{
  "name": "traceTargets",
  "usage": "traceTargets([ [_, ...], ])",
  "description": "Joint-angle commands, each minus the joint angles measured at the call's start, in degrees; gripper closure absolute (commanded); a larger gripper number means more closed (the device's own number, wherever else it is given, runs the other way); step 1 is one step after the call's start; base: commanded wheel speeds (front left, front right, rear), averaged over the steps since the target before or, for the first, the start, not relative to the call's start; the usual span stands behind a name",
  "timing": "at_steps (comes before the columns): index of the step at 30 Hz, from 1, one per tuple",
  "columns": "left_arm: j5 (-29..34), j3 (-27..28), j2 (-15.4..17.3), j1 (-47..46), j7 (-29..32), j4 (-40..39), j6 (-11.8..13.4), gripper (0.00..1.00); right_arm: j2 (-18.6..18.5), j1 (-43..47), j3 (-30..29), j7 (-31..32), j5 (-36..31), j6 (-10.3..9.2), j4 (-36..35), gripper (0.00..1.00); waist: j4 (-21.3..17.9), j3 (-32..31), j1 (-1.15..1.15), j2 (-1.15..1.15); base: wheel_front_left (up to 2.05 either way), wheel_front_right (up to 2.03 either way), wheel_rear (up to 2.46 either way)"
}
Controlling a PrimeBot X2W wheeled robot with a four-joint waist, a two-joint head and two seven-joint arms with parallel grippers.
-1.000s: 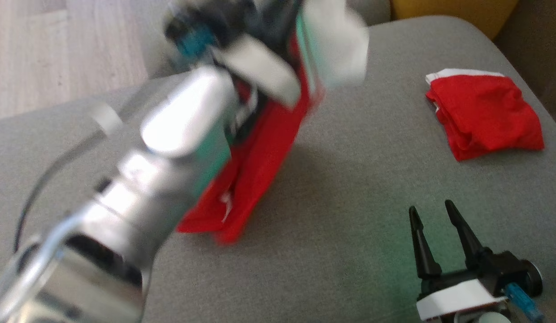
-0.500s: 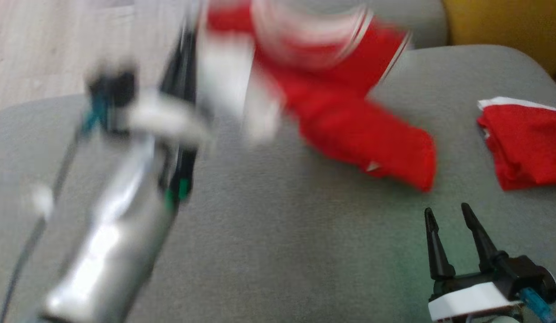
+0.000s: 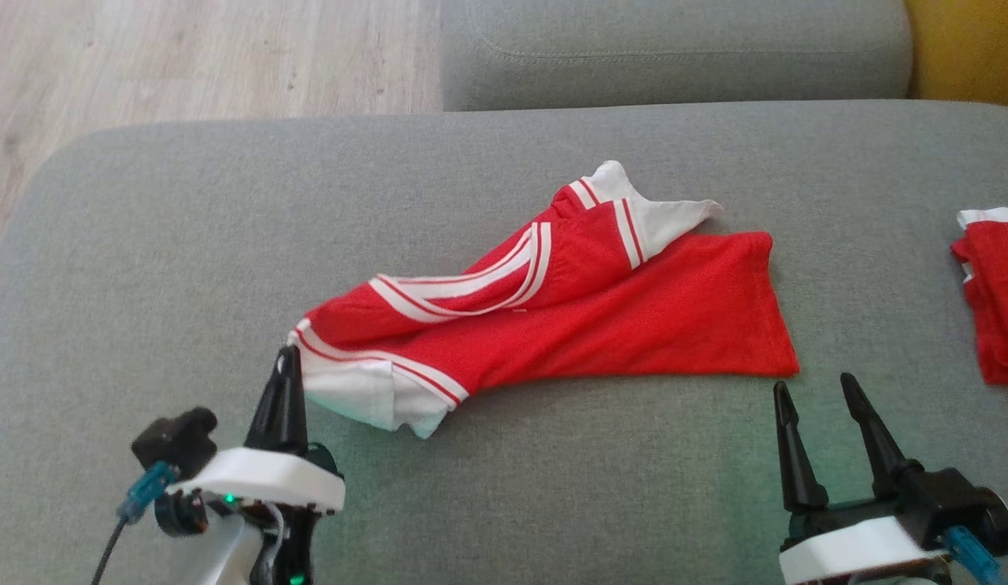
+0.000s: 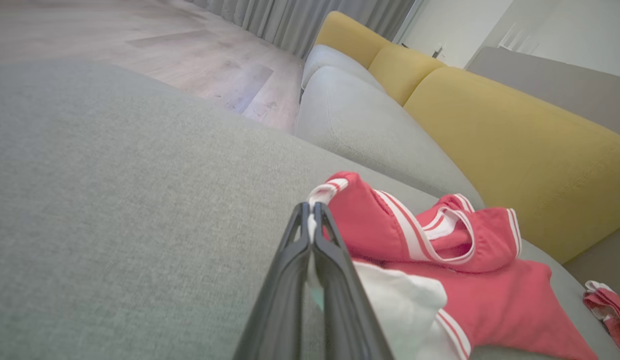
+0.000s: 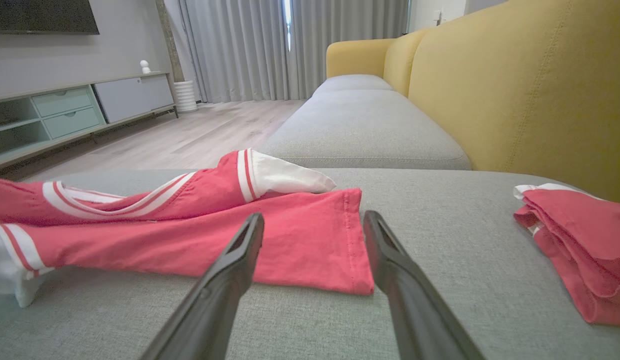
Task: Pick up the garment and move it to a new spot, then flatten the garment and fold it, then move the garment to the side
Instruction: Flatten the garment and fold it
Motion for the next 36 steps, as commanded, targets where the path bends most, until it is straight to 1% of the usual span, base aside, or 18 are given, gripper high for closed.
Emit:
traceTargets([
  [1,1.5,3.4,0.7,-2.6,-0.4,-2.6,0.1,1.00,-0.4,-1.8,1.4,-0.6,-0.7,-0.05,-2.0,0.00,0.4,0.5,0.00,0.00,0.00,0.00,0.00],
  [4,4.5,5.9,-0.2,-3.7,-0.4,-4.7,-0.5,1.00,-0.4,-2.0,1.4,-0.6,-1.1,-0.05,-2.1,0.00,0.9,1.2,0.00,0.00,0.00,0.00,0.00],
  [5,5.4,6.8,-0.7,-4.0,-0.4,-5.2,-0.8,0.75,-0.4,-2.1,1.4,-0.6,-1.2,-0.05,-2.1,0.00,1.0,1.4,0.00,0.00,0.00,0.00,0.00],
  [6,6.5,7.8,-1.2,-4.1,-0.4,-5.6,-0.8,0.00,-0.4,-2.1,1.5,-0.6,-1.4,-0.05,-2.1,0.00,1.1,1.7,0.00,0.00,0.00,0.00,0.00],
  [10,12.6,10.7,-2.9,-3.5,-0.4,-6.5,-0.3,0.00,-0.4,-2.5,1.5,-0.6,-1.6,-0.05,-2.1,0.00,1.3,2.5,0.00,0.00,0.00,0.00,0.00],
  [11,12.6,10.7,-2.9,-3.5,-0.4,-6.5,-0.3,0.00,-0.4,-2.5,1.5,-0.6,-1.6,-0.05,-2.1,0.00,1.3,2.5,0.00,0.00,0.00,0.00,0.00],
  [16,23.3,13.7,-4.9,0.9,-0.4,-10.2,2.5,0.00,-0.4,-2.6,1.4,-0.6,-1.7,-0.05,-2.0,0.00,1.8,2.8,0.00,0.00,0.00,0.00,0.00],
  [17,25.2,13.8,-5.4,2.3,-0.4,-11.0,2.7,0.00,-0.4,-2.6,1.4,-0.6,-1.6,-0.05,-2.0,0.00,1.8,2.8,0.00,0.00,0.00,0.00,0.00],
  [19,28.5,13.2,-6.2,5.2,-0.4,-12.0,2.6,0.00,-0.4,-2.7,1.5,-0.6,-1.5,-0.05,-1.9,0.00,2.0,2.9,0.00,0.00,0.00,0.00,0.00],
  [21,31.7,11.3,-6.7,7.7,-0.4,-11.6,2.2,0.00,-0.4,-2.8,1.5,-0.6,-1.5,-0.05,-2.0,0.00,2.2,3.0,0.00,0.00,0.00,0.00,0.00],
  [23,35.1,9.8,-6.8,9.1,-0.4,-10.5,2.7,0.00,-0.4,-3.0,1.5,-0.6,-1.5,-0.05,-2.0,0.00,2.4,3.2,0.00,0.00,0.00,0.00,0.00],
  [25,37.7,8.9,-6.8,9.5,-0.4,-8.7,3.8,0.00,-0.4,-3.2,1.6,-0.6,-1.4,-0.05,-1.9,0.00,2.4,3.4,0.00,0.00,0.00,0.00,0.00],
  [28,40.8,7.9,-6.8,8.0,-0.4,-6.4,5.5,0.00,-0.4,-3.3,1.8,-0.6,-1.5,-0.05,-1.9,0.00,2.4,3.8,0.00,0.00,0.00,0.00,0.00],
  [32,44.3,5.9,-6.9,4.4,-0.3,-3.1,7.1,0.00,-0.5,-3.7,1.9,-0.6,-1.7,-0.05,-1.7,0.00,1.9,4.4,0.00,0.00,0.00,0.00,0.00],
  [36,47.1,4.2,-7.2,0.1,3.3,1.0,8.8,0.00,-0.5,-4.0,2.2,-0.6,-1.7,-0.05,-1.4,0.00,1.3,4.7,0.00,0.00,0.00,0.00,0.00],
])
